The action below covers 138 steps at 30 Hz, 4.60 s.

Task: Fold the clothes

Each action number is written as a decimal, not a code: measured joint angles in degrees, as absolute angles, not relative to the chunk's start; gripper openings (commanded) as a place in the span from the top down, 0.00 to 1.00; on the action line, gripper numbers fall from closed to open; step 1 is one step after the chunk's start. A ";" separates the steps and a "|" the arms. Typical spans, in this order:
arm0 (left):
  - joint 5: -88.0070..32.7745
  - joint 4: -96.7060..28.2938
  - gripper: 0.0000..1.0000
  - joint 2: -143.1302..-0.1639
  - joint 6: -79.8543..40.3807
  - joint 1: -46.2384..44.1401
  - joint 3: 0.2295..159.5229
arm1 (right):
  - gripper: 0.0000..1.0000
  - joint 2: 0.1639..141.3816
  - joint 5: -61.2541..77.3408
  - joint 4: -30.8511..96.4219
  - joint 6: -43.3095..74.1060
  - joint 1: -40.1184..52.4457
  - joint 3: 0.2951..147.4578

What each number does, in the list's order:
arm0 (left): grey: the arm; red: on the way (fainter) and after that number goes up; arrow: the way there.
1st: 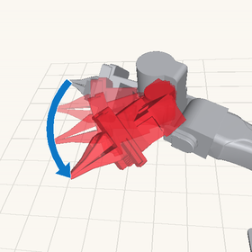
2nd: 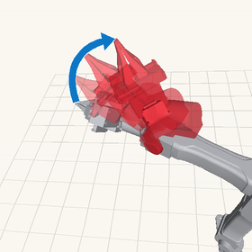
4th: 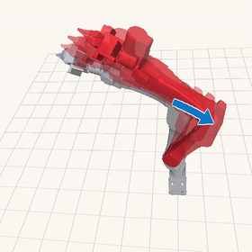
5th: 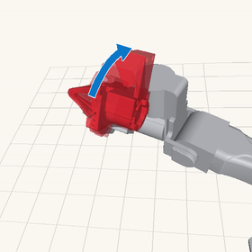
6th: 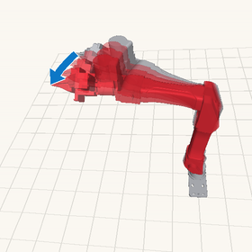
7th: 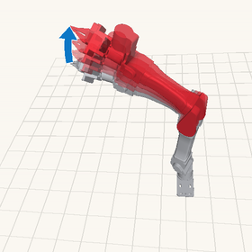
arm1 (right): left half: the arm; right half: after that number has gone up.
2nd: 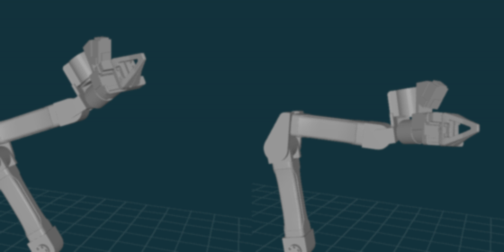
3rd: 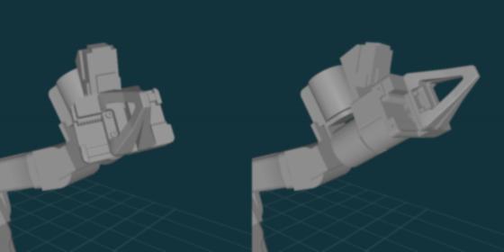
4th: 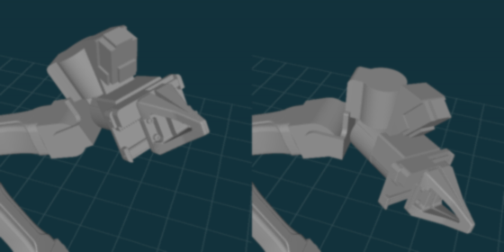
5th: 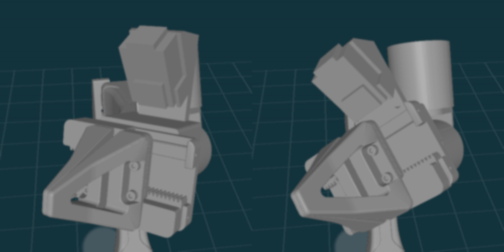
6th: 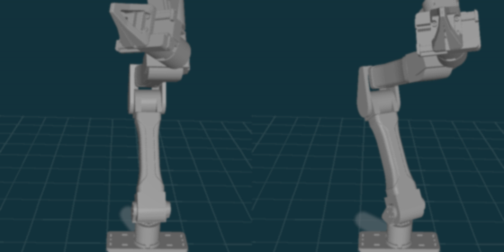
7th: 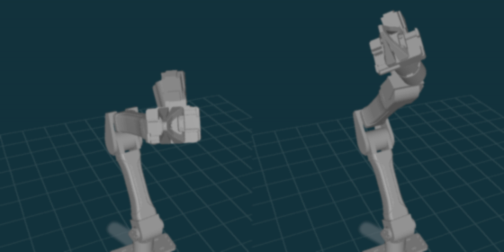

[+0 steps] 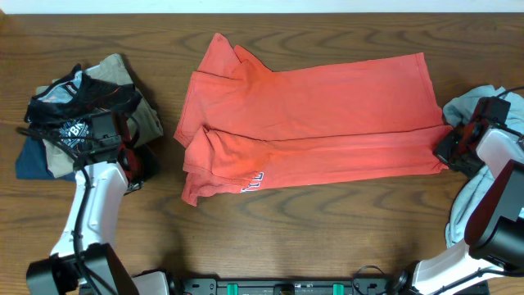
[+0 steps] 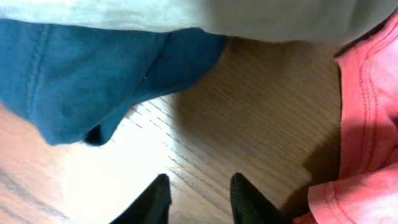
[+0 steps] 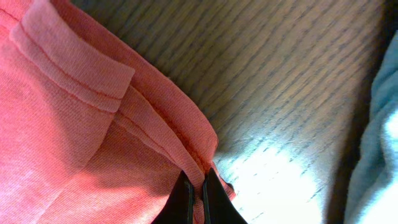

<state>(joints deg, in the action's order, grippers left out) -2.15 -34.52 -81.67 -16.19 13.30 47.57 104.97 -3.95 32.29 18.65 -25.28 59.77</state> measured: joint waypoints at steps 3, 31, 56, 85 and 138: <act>-4.56 -37.28 0.63 -80.99 -15.99 13.30 47.68 | 0.99 104.97 -4.01 32.32 18.63 -25.28 59.77; -18.94 -34.41 0.46 -81.01 -21.34 0.99 35.86 | 0.99 104.97 -3.90 32.32 18.65 -25.28 59.72; 4.05 -34.72 0.94 -81.28 -20.51 0.34 42.59 | 0.99 104.97 -3.44 32.73 18.65 -25.28 59.72; 13.76 -48.12 0.76 -80.79 -19.64 0.73 44.84 | 0.76 100.29 -4.01 45.43 18.96 -26.22 58.11; -13.58 -40.88 0.76 -77.21 -17.93 0.69 49.15 | 0.91 103.68 7.09 26.33 14.39 -26.68 58.11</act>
